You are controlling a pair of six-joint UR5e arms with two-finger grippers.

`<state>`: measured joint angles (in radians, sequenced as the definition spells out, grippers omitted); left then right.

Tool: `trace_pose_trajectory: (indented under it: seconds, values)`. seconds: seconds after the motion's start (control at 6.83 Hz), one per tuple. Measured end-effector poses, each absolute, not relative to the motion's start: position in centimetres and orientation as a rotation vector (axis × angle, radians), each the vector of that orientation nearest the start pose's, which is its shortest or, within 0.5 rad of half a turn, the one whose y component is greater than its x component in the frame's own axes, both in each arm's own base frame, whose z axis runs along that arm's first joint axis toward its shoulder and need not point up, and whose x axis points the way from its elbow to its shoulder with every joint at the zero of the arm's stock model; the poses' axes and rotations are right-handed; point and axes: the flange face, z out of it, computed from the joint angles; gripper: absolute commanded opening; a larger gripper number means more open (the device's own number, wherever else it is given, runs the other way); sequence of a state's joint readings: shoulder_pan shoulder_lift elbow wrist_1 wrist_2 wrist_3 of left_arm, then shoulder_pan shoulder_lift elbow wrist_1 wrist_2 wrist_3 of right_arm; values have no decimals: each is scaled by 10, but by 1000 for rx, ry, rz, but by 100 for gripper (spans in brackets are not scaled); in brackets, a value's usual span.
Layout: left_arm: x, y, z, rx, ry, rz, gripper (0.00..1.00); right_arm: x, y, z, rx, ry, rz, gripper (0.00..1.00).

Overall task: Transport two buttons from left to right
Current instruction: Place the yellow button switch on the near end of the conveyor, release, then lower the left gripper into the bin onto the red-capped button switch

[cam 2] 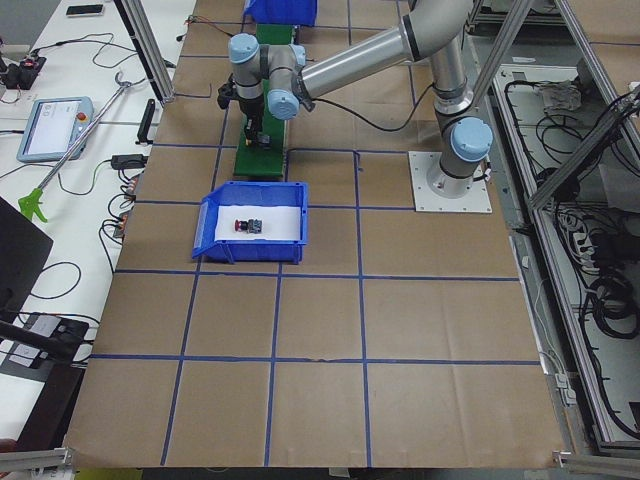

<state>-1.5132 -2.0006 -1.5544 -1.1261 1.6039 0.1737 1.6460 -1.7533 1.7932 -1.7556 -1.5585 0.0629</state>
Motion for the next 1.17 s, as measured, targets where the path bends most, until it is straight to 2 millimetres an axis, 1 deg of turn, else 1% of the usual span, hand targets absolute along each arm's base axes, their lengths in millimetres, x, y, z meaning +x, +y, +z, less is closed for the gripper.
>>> trace_pose_trajectory:
  seconds: [0.15,0.44,0.59,0.73,0.88,1.17]
  values:
    - [-90,-646,321,173,3100,-47,100,166,-416,481,-20,3111,-223,100]
    - [-86,-651,384,174,3102,-27,100,166,-416,480,-20,3112,-221,100]
    - [-79,-657,411,162,3103,-21,100,166,-416,480,-21,3112,-221,100]
    - [-61,-664,427,136,3105,-14,100,166,-416,480,-22,3112,-221,100]
    - [-31,-669,432,126,3104,-7,99,166,-416,480,-21,3112,-221,100]
    - [55,-672,430,130,3100,1,99,166,-416,480,-21,3112,-221,100]
